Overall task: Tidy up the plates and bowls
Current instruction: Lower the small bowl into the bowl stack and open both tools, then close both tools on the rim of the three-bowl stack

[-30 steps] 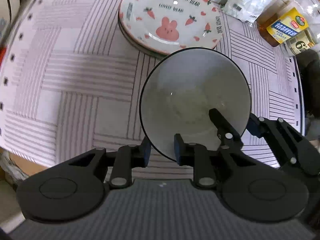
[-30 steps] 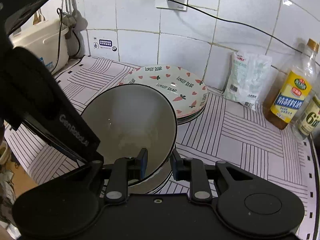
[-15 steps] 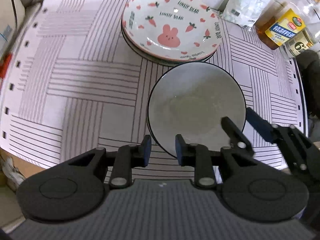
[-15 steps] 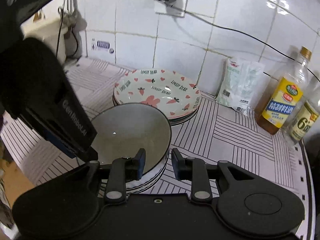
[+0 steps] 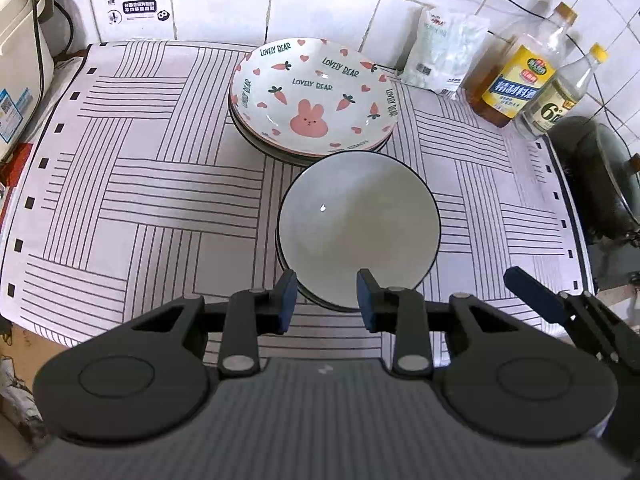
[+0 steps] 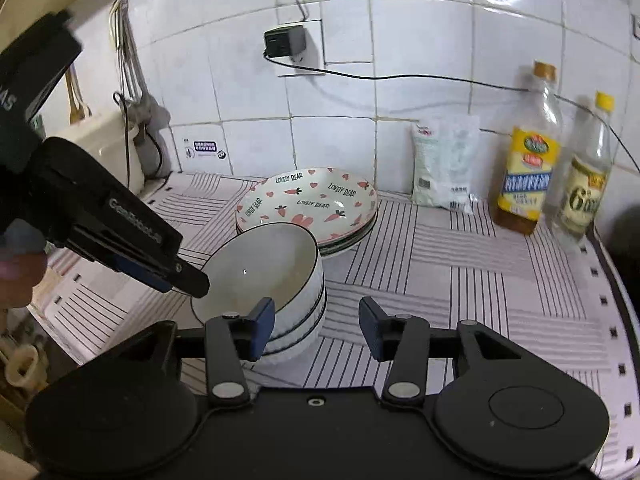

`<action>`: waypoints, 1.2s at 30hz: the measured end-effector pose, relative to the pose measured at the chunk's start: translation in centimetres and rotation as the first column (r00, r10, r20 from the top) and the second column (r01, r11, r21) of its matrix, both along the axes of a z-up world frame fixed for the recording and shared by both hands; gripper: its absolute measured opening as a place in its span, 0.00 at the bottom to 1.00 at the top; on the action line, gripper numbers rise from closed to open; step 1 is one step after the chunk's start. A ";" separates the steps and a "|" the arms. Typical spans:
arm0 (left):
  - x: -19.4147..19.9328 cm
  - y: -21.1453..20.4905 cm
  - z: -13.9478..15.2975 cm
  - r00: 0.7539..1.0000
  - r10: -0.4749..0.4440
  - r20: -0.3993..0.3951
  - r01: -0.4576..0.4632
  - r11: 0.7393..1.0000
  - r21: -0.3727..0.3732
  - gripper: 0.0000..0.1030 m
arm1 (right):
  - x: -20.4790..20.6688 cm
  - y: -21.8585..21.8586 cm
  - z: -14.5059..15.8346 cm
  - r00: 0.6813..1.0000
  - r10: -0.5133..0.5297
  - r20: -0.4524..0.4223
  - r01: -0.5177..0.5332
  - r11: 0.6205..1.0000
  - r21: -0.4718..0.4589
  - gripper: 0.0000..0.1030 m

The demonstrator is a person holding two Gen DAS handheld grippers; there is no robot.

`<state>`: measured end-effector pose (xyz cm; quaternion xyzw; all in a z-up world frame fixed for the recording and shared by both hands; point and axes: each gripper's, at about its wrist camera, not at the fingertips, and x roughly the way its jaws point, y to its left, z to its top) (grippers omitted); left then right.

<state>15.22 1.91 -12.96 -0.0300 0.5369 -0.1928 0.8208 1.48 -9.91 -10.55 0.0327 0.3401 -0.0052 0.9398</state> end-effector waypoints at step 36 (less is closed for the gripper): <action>2.7 2.3 -6.0 0.999 0.046 -0.014 -0.048 0.984 -0.172 0.60 | 3.4 0.9 -11.4 0.982 0.173 0.073 -0.178 0.982 0.065 0.97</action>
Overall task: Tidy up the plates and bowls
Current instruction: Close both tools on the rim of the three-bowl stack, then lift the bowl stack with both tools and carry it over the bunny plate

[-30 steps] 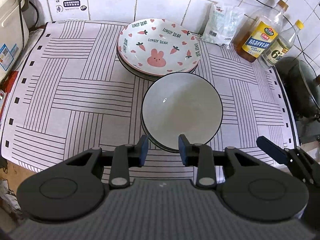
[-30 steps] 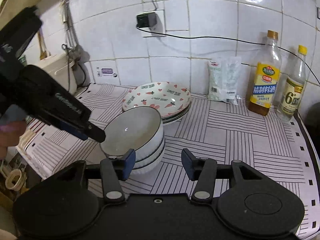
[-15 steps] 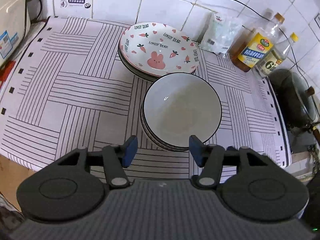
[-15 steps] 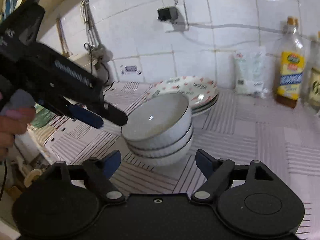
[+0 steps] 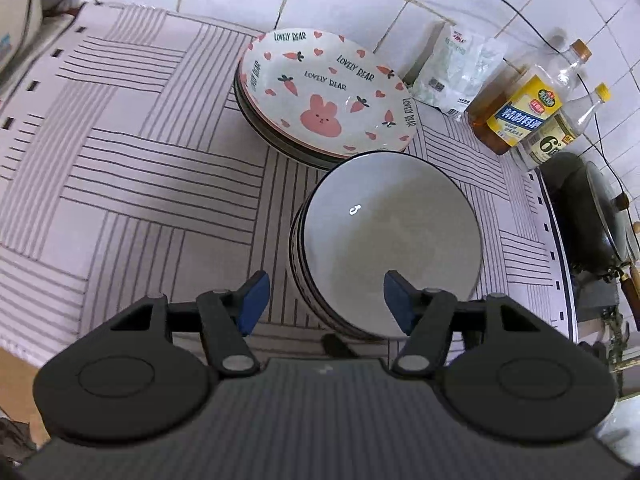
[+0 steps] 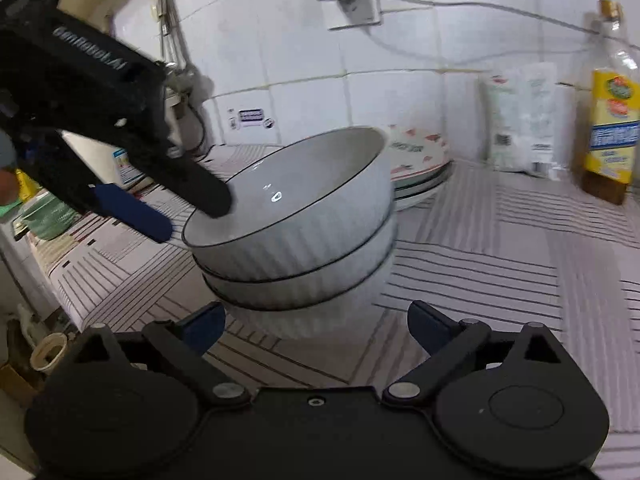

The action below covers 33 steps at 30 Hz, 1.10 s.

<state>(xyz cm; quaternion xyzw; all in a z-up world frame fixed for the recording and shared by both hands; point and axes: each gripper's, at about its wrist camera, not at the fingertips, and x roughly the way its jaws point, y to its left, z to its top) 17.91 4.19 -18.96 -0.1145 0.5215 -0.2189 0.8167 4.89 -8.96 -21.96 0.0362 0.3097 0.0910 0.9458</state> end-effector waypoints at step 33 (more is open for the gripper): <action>2.6 -1.7 -3.0 0.990 -0.139 0.018 0.139 0.990 -0.016 0.42 | 4.6 0.5 -0.9 0.987 0.141 -0.075 -0.143 0.989 -0.026 1.00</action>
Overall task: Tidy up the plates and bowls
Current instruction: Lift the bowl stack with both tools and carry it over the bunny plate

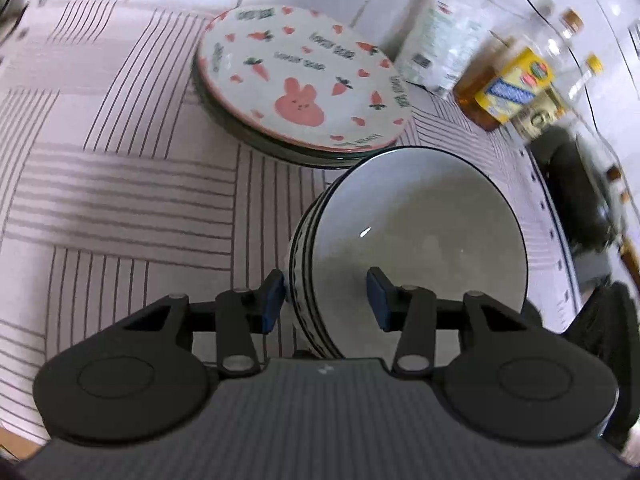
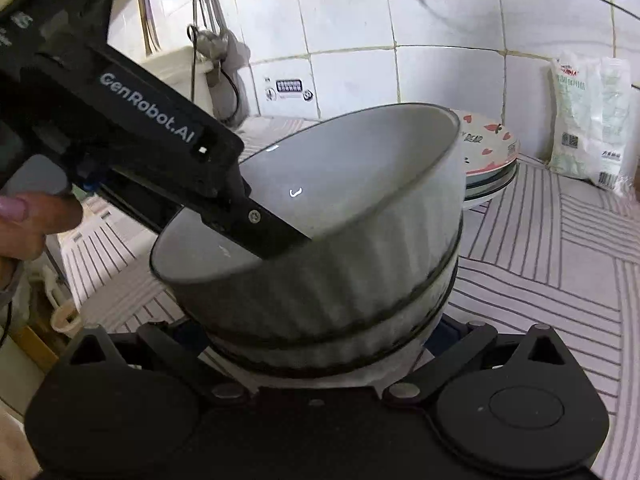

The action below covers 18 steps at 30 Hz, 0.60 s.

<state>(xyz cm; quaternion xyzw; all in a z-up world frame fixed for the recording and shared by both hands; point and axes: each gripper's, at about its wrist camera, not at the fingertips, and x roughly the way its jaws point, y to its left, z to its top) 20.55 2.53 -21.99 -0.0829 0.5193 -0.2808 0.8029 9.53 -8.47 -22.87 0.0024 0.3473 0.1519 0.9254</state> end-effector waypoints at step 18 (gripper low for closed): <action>2.2 0.3 5.6 0.997 0.021 0.071 -0.015 0.997 -0.075 0.42 | 1.5 -0.4 4.8 0.993 0.018 0.115 -0.010 0.997 -0.070 1.00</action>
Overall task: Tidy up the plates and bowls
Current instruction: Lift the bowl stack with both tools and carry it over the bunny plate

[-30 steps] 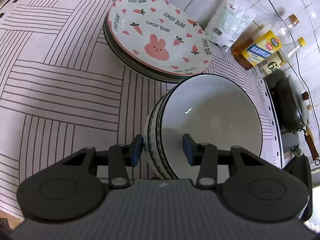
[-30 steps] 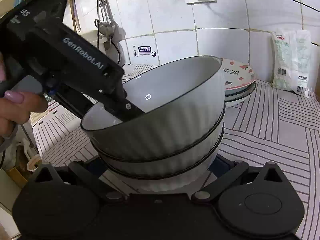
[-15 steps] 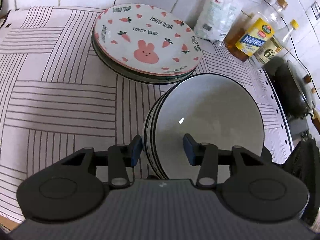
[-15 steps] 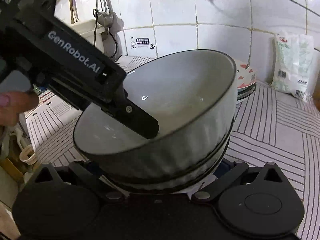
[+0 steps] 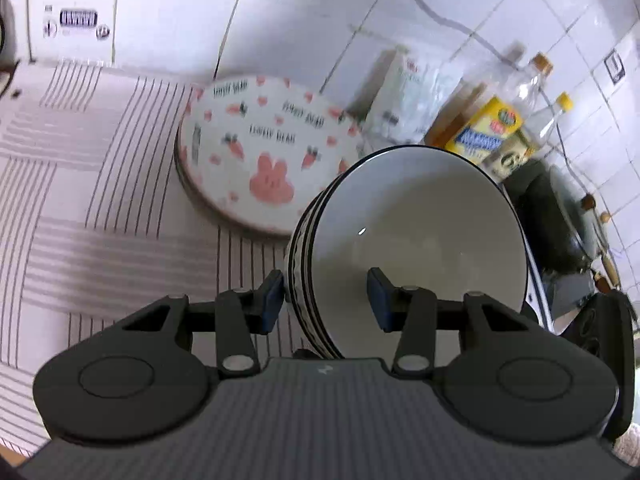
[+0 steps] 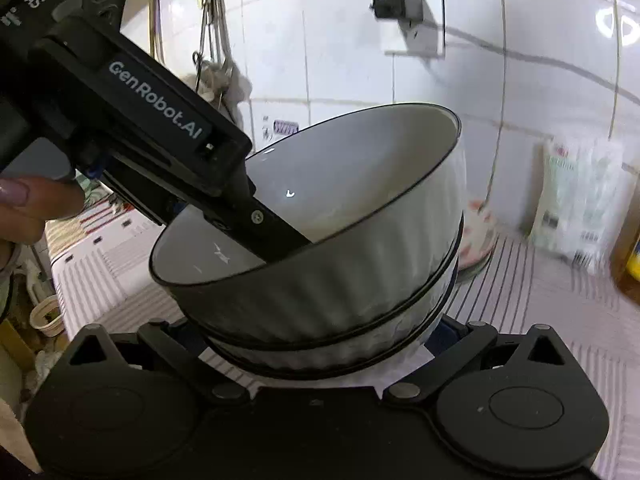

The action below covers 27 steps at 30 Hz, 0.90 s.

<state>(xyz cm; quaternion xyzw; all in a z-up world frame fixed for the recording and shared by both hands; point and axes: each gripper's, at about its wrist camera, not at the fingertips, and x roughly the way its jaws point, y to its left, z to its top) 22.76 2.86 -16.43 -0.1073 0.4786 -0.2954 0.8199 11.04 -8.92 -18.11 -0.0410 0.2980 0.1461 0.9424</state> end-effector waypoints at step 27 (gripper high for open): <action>12.9 -2.5 -0.9 0.996 0.089 0.021 -0.090 0.994 0.065 0.44 | 13.3 -2.1 -0.7 1.000 0.010 -0.026 -0.008 0.999 0.042 1.00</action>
